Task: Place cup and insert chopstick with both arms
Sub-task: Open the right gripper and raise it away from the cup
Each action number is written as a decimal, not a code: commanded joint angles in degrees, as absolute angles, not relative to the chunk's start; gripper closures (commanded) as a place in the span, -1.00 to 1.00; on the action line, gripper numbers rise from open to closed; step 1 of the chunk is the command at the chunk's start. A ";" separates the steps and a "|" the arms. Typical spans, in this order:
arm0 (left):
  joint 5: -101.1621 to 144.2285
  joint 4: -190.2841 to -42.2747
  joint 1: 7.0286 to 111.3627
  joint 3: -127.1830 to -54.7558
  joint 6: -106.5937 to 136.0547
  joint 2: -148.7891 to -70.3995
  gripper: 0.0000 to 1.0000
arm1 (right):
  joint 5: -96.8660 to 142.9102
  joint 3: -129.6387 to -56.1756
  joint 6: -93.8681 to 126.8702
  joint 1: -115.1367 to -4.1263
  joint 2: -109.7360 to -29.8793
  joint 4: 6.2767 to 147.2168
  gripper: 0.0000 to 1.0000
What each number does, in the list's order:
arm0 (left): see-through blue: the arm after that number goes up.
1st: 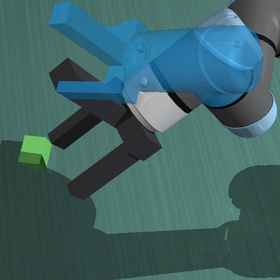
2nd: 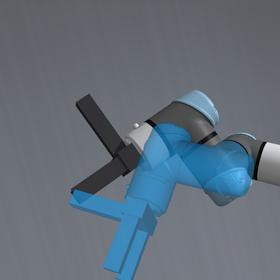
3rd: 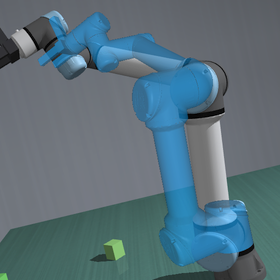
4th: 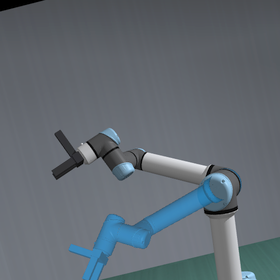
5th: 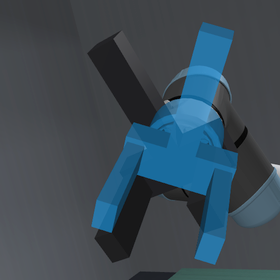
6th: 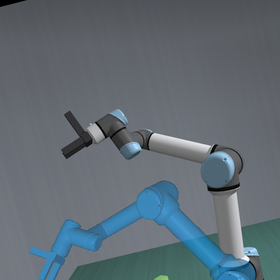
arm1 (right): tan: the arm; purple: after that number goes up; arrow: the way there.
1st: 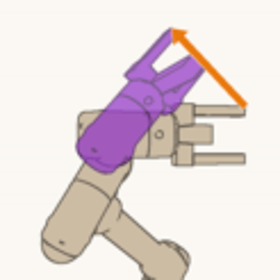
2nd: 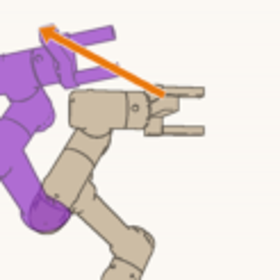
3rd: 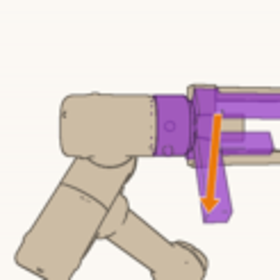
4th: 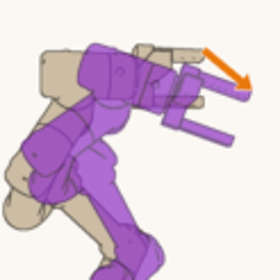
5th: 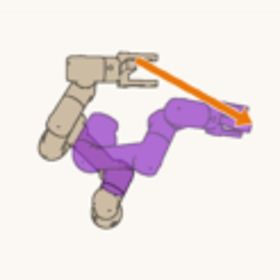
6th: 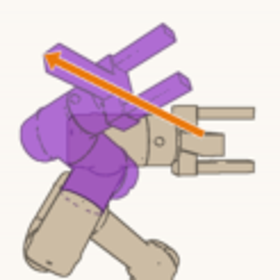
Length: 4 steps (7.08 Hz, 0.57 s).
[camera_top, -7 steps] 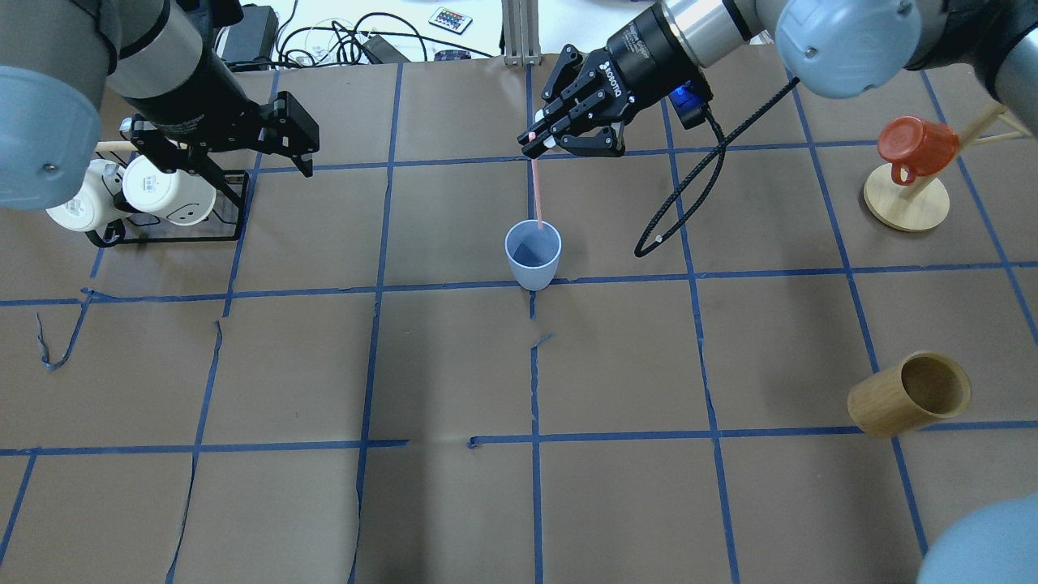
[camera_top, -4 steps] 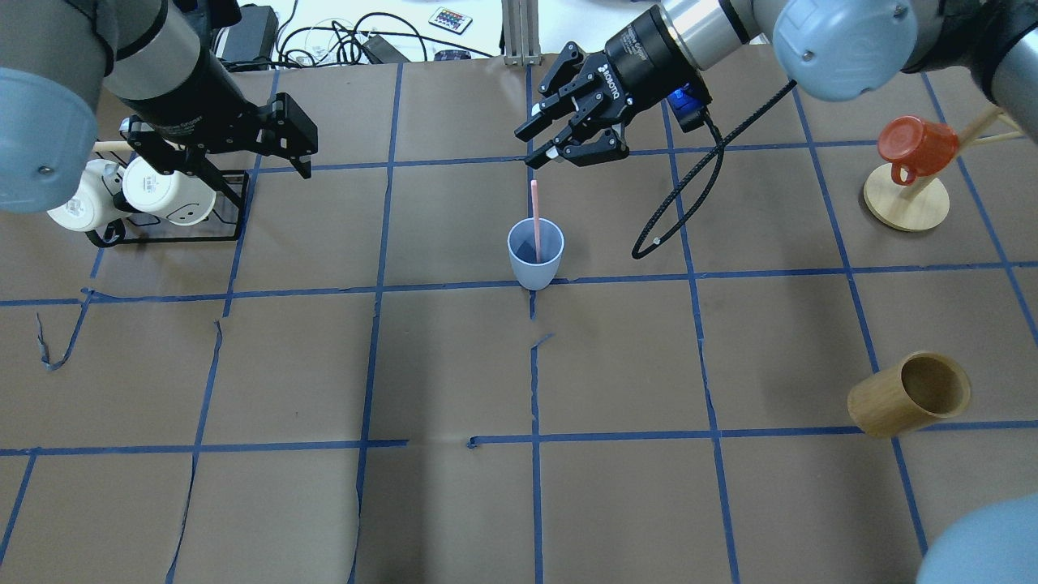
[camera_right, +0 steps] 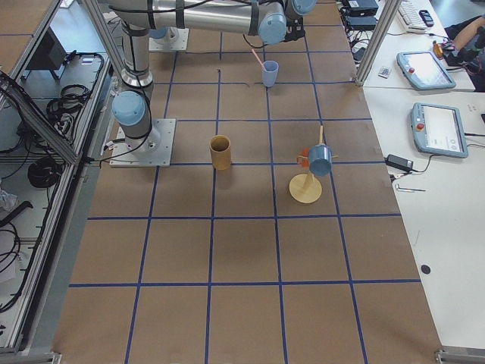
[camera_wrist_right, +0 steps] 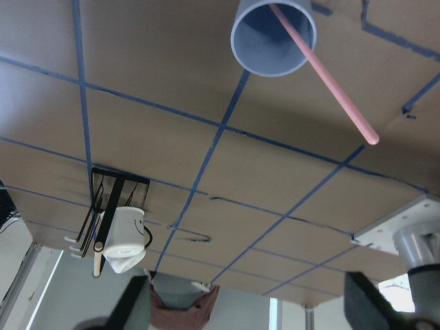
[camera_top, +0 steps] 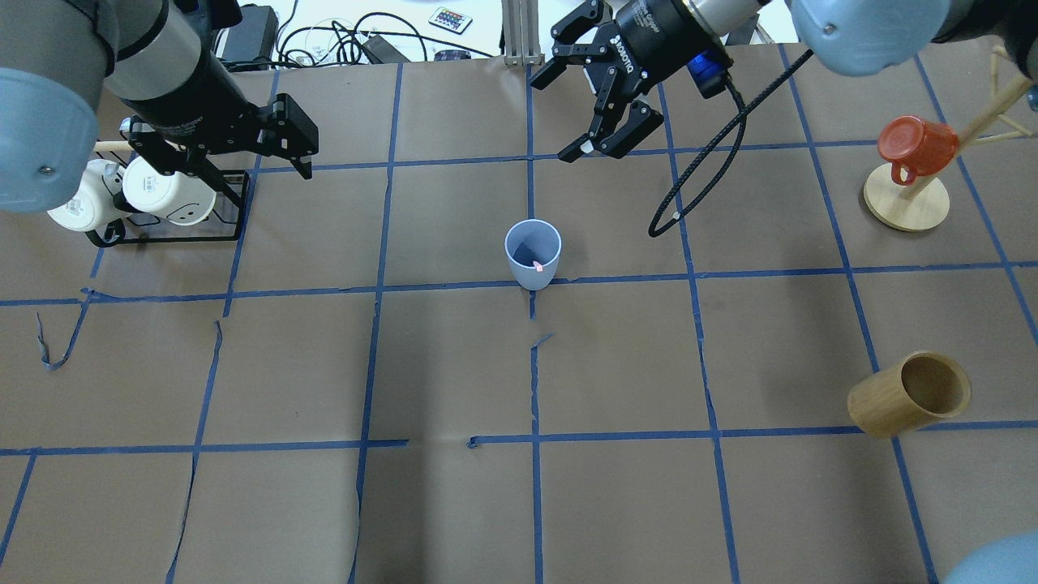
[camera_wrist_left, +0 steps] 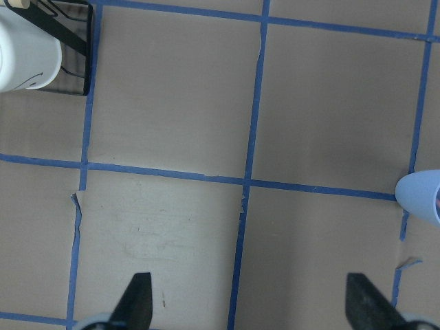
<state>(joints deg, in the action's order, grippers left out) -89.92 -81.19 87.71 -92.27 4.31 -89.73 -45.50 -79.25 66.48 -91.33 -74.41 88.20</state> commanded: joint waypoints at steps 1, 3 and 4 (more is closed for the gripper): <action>-89.82 -81.12 87.71 -92.20 4.31 -89.74 -1.00 | -57.77 -75.69 55.55 -91.32 -76.19 87.90 -1.00; -89.82 -81.12 87.71 -92.20 4.31 -89.82 -1.00 | -74.26 -75.76 28.89 -91.14 -79.44 80.64 -1.00; -89.82 -81.12 87.71 -92.20 4.31 -89.82 -1.00 | -80.45 -76.28 21.61 -90.62 -79.89 79.46 -1.00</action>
